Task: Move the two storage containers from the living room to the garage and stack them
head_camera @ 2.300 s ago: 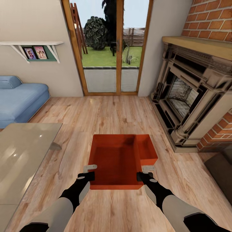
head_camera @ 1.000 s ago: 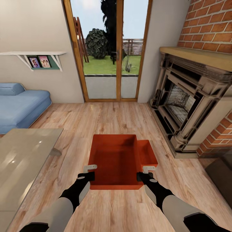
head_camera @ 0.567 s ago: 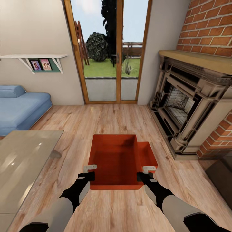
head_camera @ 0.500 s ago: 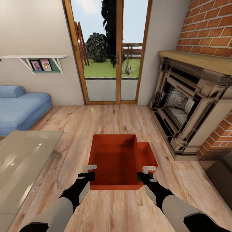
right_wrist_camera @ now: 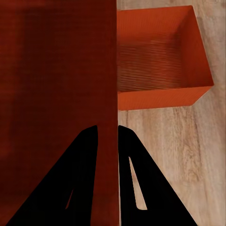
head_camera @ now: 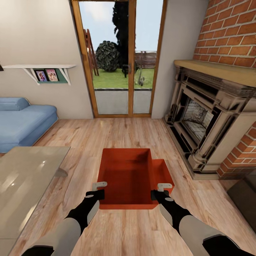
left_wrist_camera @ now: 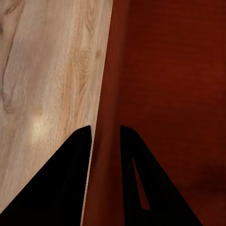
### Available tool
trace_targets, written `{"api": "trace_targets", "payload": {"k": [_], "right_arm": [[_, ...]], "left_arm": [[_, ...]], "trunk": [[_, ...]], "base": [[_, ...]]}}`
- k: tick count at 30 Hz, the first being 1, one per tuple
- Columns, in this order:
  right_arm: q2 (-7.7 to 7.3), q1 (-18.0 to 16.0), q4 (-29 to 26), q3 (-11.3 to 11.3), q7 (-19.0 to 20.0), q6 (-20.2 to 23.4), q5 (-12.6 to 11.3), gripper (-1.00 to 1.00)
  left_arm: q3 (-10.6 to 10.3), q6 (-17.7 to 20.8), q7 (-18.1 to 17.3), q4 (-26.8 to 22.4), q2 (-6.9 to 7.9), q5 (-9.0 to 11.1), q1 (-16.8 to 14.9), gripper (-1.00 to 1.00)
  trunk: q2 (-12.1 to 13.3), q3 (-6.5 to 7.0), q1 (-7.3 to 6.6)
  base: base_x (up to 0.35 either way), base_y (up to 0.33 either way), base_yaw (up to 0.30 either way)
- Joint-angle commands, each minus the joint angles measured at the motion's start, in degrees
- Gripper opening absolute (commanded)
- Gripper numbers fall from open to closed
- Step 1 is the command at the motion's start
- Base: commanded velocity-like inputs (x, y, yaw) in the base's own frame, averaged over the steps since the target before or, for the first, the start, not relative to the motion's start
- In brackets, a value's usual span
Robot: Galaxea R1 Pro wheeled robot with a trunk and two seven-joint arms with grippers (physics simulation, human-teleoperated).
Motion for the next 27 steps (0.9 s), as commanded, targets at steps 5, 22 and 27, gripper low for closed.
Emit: {"api": "trace_targets", "payload": {"k": [5,22,27], "right_arm": [[-0.17,-0.1,0.0,-0.7,-0.5,-0.3,-0.4,-1.0],[-0.17,-0.1,0.0,-0.7,-0.5,-0.3,-0.3,-1.0],[-0.17,-0.1,0.0,-0.7,-0.4,-0.3,-0.3,-1.0]], "left_arm": [[0.5,0.4,0.5,-0.2,1.88,-0.4,0.0,-1.0],[0.5,0.4,0.6,-0.2,1.93,-0.4,0.0,-1.0],[0.5,0.4,0.6,-0.2,1.96,-0.4,0.0,-1.0]], "trunk": [[-0.1,0.36,0.03],[-0.1,1.92,0.03],[-0.1,2.38,0.03]], "base": [[0.0,0.0,0.0],[0.0,0.0,0.0],[0.0,0.0,0.0]]}}
